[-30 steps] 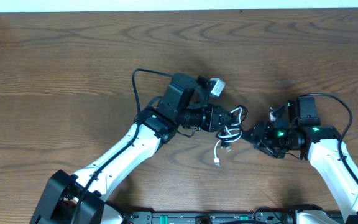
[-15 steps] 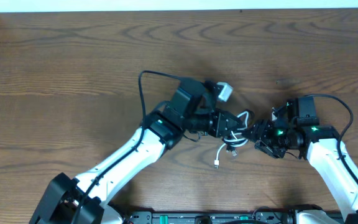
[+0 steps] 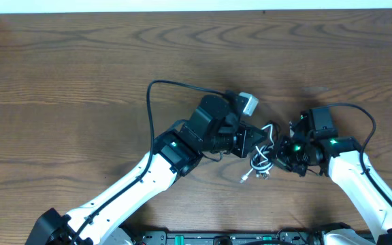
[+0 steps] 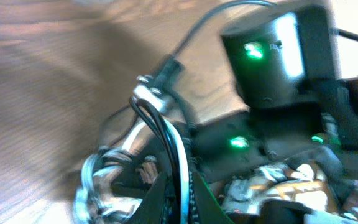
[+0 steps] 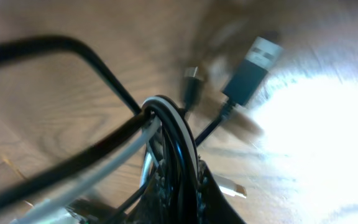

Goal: Untangle cables

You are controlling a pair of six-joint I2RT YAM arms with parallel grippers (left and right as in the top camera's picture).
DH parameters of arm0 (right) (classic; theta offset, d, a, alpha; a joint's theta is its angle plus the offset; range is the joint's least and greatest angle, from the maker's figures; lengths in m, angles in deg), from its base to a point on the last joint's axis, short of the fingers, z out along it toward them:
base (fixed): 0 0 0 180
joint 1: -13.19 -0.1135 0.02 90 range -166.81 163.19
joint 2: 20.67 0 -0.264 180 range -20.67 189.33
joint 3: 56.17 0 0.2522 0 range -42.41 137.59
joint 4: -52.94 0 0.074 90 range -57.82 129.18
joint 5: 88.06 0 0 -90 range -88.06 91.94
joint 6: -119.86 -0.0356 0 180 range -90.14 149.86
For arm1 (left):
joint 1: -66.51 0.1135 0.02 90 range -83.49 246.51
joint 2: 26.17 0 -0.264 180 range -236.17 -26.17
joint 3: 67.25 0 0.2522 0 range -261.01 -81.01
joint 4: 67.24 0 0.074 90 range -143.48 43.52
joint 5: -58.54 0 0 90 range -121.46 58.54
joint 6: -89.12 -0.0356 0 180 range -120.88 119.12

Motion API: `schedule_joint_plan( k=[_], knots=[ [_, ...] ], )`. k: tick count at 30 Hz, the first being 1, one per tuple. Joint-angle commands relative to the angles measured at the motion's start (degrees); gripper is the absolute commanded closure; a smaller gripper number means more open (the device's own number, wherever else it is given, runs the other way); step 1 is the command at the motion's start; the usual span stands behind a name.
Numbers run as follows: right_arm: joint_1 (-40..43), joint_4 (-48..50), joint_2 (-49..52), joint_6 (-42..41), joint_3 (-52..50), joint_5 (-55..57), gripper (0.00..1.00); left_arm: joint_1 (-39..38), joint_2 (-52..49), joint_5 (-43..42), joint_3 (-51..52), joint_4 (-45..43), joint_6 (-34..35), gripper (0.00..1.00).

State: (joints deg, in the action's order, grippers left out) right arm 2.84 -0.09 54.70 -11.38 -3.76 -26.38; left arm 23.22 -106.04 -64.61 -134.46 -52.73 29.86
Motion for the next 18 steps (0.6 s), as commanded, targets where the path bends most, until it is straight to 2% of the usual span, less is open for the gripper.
schedule_joint_plan(
  k=[1, 5, 8, 18],
  knots=[
    [-0.68, -2.43, 0.28, 4.35, 0.85, 3.19, 0.99, 0.04, 1.14, 10.25, -0.68, 4.09, -4.28, 0.93],
    [-0.68, -5.29, 0.28, 9.81, 0.85, 7.76, 0.99, 1.99, 1.16, 18.45, -0.68, 10.93, -7.06, 0.92],
    [-0.55, -6.73, 0.28, 13.07, 0.85, 11.72, 0.99, 5.46, 1.38, 21.59, -0.68, 13.62, -8.63, 0.92],
    [-0.46, -6.78, 0.28, 13.05, 0.87, 25.88, 0.99, 18.82, 5.25, 21.68, -0.70, 13.79, -8.66, 0.92]
  ],
)
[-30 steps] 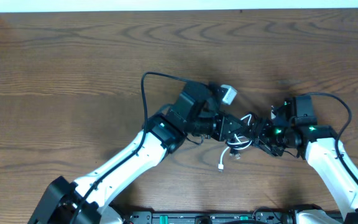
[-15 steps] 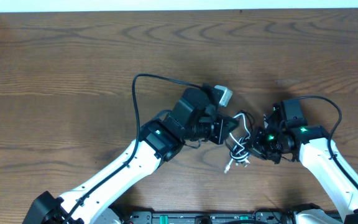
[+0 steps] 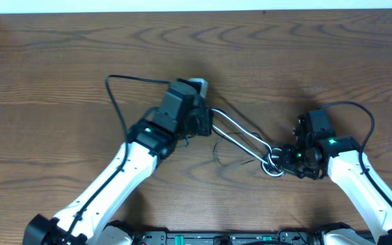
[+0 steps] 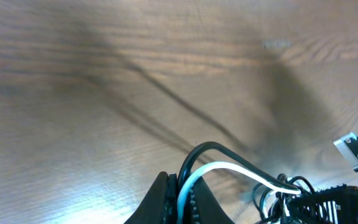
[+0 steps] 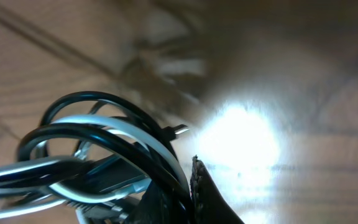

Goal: Untangle cables

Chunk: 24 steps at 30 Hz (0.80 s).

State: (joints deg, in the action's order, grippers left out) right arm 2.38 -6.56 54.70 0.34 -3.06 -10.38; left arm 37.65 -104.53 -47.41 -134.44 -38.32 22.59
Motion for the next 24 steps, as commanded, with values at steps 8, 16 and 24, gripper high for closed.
schedule_joint_plan(
  k=[8, 16, 24],
  knots=[
    [0.00, 4.94, 0.28, 2.16, 0.33, 7.10, 0.99, 8.37, 8.09, 3.67, -0.70, 2.95, -1.36, 0.59],
    [0.00, 15.39, 0.26, 10.16, 0.35, -11.34, 0.99, 3.72, 5.05, -10.34, -0.24, 13.57, -1.36, 0.44],
    [0.00, 27.41, 0.26, 4.24, 0.35, -23.76, 0.99, -3.65, 1.68, -20.15, -0.15, 11.85, -1.03, 0.34]
  ],
)
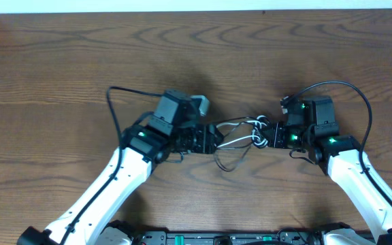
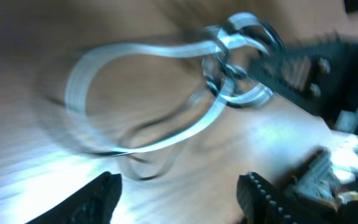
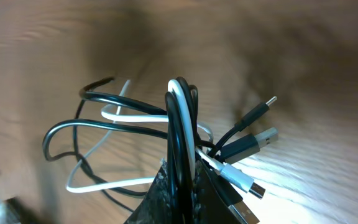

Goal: Untangle cables

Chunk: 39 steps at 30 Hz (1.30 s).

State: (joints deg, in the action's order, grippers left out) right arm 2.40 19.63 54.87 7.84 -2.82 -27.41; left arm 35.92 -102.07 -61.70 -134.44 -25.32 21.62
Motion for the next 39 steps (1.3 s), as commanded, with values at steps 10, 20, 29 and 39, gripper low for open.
schedule_joint_plan(
  k=[10, 20, 29, 39],
  knots=[
    [-0.04, 2.03, 0.11, -7.39, 0.11, -10.27, 0.99, -5.90, -1.22, -0.90, -0.15, -5.38, 20.06, 0.34],
    [-0.09, 4.26, 0.11, -15.39, 0.11, -11.72, 0.99, -10.12, -1.27, 6.38, -0.15, -5.14, 27.02, 0.34],
    [-0.09, 8.24, 0.11, -19.43, 0.11, -13.29, 0.99, -13.11, -1.27, 14.53, -0.04, -2.27, 32.24, 0.39],
    [-0.13, 9.77, 0.11, -21.59, 0.11, -18.49, 0.99, -13.11, -1.27, 22.95, 0.07, -1.92, 41.79, 0.39]
  ],
)
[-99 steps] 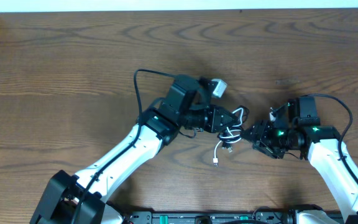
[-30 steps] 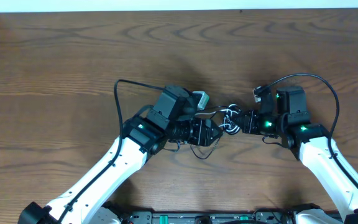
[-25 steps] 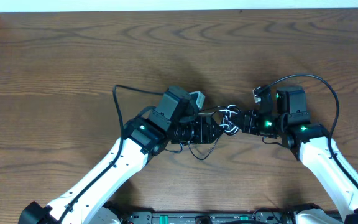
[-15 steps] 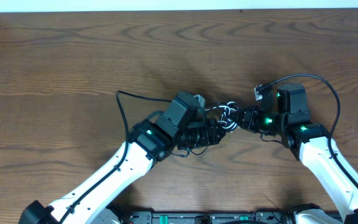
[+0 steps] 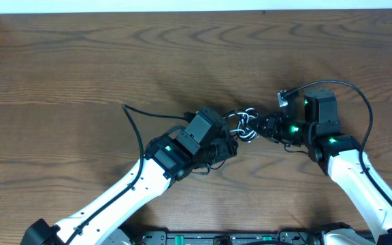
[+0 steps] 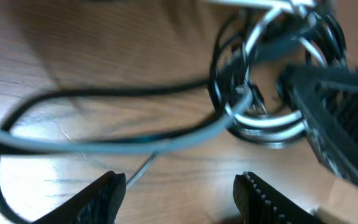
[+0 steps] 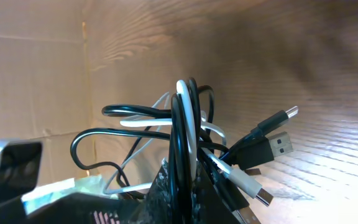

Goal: Untangle cables

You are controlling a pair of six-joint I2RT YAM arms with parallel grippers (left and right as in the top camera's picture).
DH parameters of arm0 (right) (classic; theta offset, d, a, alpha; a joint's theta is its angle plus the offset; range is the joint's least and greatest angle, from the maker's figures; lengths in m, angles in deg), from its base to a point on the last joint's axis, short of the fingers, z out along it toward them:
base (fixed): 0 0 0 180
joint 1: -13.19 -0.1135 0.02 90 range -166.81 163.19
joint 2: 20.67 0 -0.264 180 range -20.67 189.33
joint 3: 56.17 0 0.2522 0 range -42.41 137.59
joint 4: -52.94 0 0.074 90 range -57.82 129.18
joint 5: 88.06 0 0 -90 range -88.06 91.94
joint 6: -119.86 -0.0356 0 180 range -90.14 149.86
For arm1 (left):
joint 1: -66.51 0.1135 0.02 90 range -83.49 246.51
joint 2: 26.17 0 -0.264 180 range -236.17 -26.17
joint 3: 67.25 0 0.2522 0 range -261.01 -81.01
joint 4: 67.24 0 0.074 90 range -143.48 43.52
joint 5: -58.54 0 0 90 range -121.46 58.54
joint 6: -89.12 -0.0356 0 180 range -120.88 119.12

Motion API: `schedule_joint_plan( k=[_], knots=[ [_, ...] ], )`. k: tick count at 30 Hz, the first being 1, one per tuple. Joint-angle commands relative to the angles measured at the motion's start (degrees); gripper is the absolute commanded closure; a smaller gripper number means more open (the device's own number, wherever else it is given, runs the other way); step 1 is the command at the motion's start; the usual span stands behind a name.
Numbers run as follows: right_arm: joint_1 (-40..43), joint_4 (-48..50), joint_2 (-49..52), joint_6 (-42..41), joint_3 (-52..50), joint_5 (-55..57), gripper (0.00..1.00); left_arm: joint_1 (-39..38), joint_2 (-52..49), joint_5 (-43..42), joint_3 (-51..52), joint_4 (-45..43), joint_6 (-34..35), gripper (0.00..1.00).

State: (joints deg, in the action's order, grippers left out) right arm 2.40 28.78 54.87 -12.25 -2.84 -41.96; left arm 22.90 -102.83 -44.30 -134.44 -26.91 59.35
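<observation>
A knot of black and white cables (image 5: 243, 124) hangs between the two arms at the table's middle. My right gripper (image 5: 267, 127) is shut on it; in the right wrist view the bundle (image 7: 185, 118) rises from the shut right gripper (image 7: 188, 186), with USB plugs (image 7: 277, 144) sticking out to the right. My left gripper (image 5: 229, 144) sits just left of and below the knot, open. In the left wrist view the left gripper (image 6: 180, 199) holds nothing, and a black and a grey strand (image 6: 104, 143) cross ahead of it toward the coils (image 6: 260, 93).
Brown wooden table (image 5: 80, 68) runs to a white strip at the far edge. The left arm's own black lead (image 5: 138, 119) arcs out to the left, the right arm's lead (image 5: 359, 102) loops above it. The right gripper's ridged black finger (image 6: 340, 112) fills the left wrist view's right side.
My left arm has moved right and nearer, its open gripper now close under the knot. The loose loops have bunched into a tighter clump. The right gripper stays shut on the bundle.
First both grippers were shut on the tangle, close together at the near middle. Then the left held strands far to the left, stretched taut from the right gripper. After that the left was open and the loops hung slack. Now it is open beside the knot.
</observation>
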Motion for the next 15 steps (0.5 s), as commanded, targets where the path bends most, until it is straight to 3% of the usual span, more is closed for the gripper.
schedule_joint_plan(
  k=[1, 12, 15],
  knots=[
    [-0.15, 0.61, 0.11, -2.03, 0.13, -4.46, 0.99, -0.09, -0.50, 6.45, 0.07, -0.70, 4.50, 0.39],
    [-0.20, 0.48, 0.11, -2.47, 0.13, -9.51, 0.99, -0.07, -2.34, 11.45, 0.07, -13.09, 4.59, 0.39],
    [-0.20, 0.33, 0.11, -2.45, 0.11, -10.54, 0.99, 0.15, -2.73, 13.20, 0.07, -14.21, 4.52, 0.47]
  ],
)
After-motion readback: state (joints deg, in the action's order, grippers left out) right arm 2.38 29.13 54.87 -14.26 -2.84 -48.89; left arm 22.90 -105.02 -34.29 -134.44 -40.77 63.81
